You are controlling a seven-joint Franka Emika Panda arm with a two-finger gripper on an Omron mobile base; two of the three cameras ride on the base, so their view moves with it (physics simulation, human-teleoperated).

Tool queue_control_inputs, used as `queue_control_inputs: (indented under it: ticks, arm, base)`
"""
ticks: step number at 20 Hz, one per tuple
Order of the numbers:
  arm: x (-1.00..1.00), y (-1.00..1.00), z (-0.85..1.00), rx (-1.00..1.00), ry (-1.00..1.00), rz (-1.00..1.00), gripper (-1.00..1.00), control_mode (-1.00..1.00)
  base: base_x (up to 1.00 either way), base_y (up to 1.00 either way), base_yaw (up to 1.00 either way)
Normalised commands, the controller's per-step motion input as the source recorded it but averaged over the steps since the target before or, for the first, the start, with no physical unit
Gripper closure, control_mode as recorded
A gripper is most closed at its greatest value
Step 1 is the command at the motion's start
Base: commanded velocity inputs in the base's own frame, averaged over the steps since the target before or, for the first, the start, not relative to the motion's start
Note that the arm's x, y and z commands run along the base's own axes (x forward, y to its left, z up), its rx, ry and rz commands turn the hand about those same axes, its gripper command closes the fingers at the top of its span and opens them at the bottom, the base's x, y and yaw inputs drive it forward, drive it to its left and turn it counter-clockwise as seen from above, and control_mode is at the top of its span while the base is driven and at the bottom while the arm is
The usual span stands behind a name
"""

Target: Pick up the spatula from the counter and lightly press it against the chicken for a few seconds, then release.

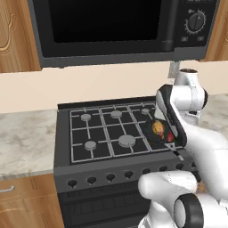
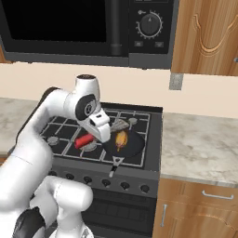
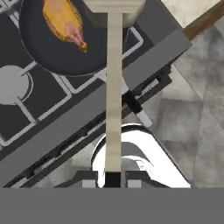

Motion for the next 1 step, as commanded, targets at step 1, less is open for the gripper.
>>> queue_control_inputs:
  ticks: [1]
  arm:
    - [-0.86, 0.03, 0.03, 0.00, -0.26, 0.12, 1.00, -1.00]
  base:
    - [0.00, 0.00, 0.00]
